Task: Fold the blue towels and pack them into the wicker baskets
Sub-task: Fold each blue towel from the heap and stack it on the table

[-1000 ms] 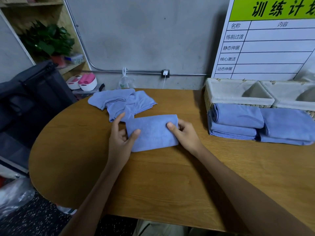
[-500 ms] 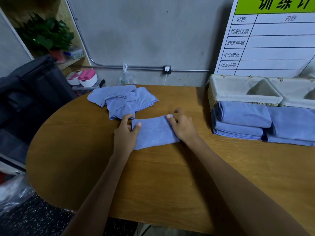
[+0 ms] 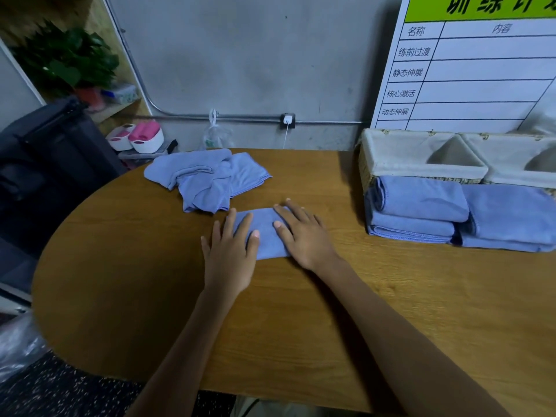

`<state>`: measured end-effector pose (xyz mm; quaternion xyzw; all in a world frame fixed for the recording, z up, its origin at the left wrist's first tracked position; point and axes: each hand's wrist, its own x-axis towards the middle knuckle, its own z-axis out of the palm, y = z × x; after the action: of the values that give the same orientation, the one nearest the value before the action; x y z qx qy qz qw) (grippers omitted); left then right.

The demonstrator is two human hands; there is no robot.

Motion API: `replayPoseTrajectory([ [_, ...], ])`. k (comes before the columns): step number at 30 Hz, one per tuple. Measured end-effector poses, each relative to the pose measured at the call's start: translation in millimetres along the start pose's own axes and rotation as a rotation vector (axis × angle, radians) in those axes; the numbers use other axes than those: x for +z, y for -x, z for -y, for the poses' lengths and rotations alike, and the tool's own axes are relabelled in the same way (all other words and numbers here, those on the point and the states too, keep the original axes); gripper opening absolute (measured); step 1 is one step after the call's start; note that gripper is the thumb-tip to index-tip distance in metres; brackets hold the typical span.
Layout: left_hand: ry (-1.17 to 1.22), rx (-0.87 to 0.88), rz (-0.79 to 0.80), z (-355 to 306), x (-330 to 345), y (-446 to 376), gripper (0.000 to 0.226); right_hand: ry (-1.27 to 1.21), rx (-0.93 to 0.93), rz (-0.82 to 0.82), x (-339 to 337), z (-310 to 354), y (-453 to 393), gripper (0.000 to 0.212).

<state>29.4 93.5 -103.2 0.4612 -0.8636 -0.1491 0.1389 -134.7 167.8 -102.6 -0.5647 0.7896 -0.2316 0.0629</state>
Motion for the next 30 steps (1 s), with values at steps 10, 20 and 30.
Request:
replayPoseTrajectory([
  [10,0.279,0.06,-0.016,-16.5,-0.4,20.9,0.049,-0.222,0.038,-0.055,-19.5,-17.9,37.6,0.05],
  [20,1.111,-0.038,-0.077,-85.3,11.6,35.8,0.061,-0.278,0.135,-0.147,-58.6,-68.6,107.4,0.049],
  [30,0.443,0.002,-0.098,-82.4,9.1,40.9,0.049,-0.239,0.163,-0.159,-65.8,-85.3,131.6,0.053],
])
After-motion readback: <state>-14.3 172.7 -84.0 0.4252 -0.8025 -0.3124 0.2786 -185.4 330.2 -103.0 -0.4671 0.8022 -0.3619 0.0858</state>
